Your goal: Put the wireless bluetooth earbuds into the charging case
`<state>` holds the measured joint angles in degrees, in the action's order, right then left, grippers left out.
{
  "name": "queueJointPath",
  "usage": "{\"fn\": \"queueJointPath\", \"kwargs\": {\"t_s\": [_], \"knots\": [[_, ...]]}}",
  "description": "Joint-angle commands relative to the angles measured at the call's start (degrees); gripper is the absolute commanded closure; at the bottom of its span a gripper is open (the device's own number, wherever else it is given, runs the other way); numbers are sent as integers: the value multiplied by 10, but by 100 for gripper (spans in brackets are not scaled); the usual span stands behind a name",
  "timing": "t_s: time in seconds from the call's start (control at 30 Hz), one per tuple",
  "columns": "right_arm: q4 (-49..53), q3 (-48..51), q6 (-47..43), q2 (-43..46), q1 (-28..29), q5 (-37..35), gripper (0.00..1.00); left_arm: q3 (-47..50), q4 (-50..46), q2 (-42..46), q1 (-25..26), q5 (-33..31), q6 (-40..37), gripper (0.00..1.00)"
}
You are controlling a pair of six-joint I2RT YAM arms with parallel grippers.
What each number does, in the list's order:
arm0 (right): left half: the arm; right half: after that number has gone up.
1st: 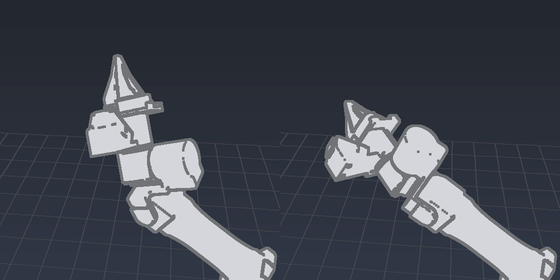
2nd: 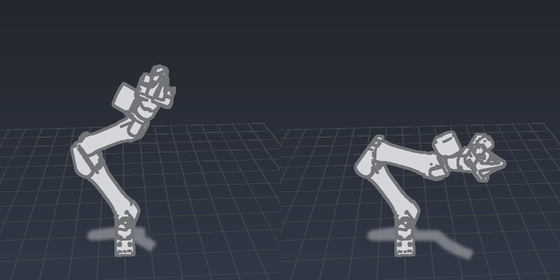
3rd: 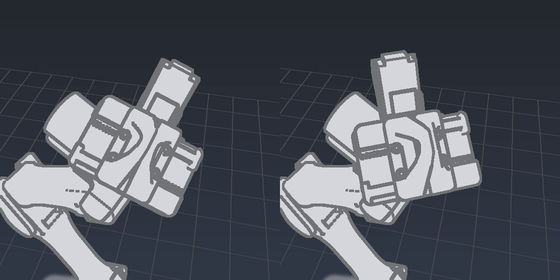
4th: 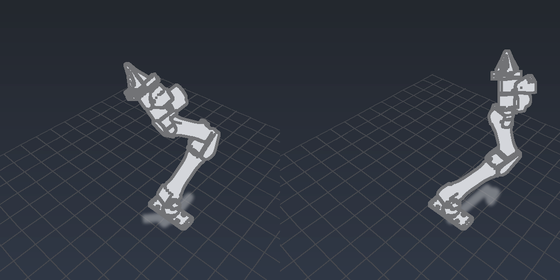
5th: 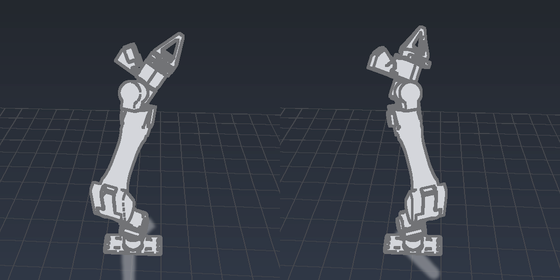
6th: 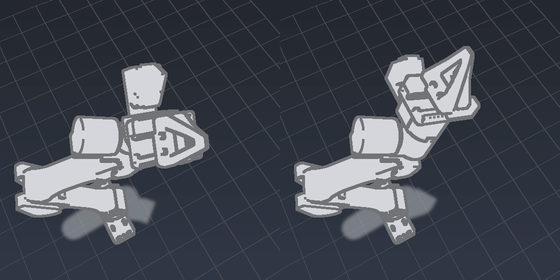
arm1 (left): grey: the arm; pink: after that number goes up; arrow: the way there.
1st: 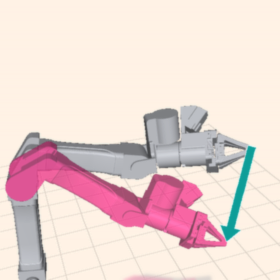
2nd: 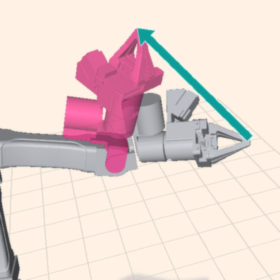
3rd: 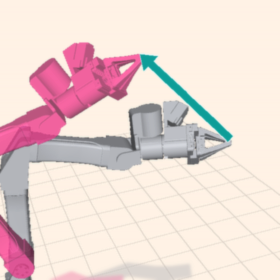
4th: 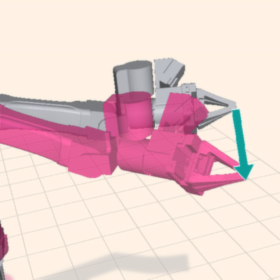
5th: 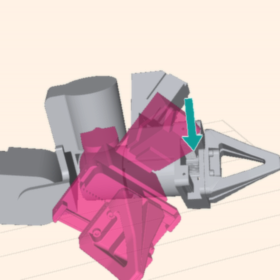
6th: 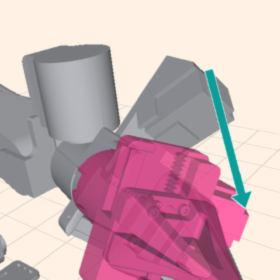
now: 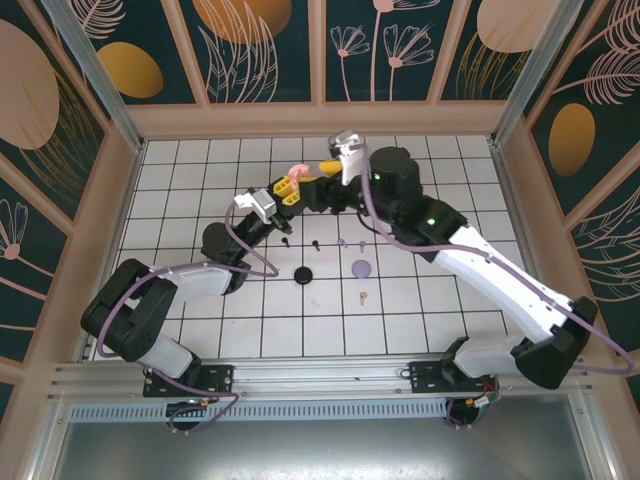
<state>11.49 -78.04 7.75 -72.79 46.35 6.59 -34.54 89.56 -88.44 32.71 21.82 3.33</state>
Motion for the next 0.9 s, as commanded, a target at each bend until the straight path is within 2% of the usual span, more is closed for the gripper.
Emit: {"fn": "queueJointPath", "kwargs": {"t_s": [0.0, 0.13, 0.5, 0.67, 0.87], "knots": [[31, 7, 83, 76, -12, -70, 30, 19, 44, 14, 4, -12, 13, 100], [83, 73, 168, 126, -26, -124, 30, 39, 43, 28, 4, -12, 11, 100], [205, 294, 408, 150, -24, -146, 41, 76, -5, 74, 4, 25, 14, 100], [209, 376, 476, 142, -10, -146, 45, 87, -41, 102, 4, 25, 3, 100], [171, 420, 519, 95, 9, -143, 46, 90, -49, 106, 4, 27, -1, 100]]}}
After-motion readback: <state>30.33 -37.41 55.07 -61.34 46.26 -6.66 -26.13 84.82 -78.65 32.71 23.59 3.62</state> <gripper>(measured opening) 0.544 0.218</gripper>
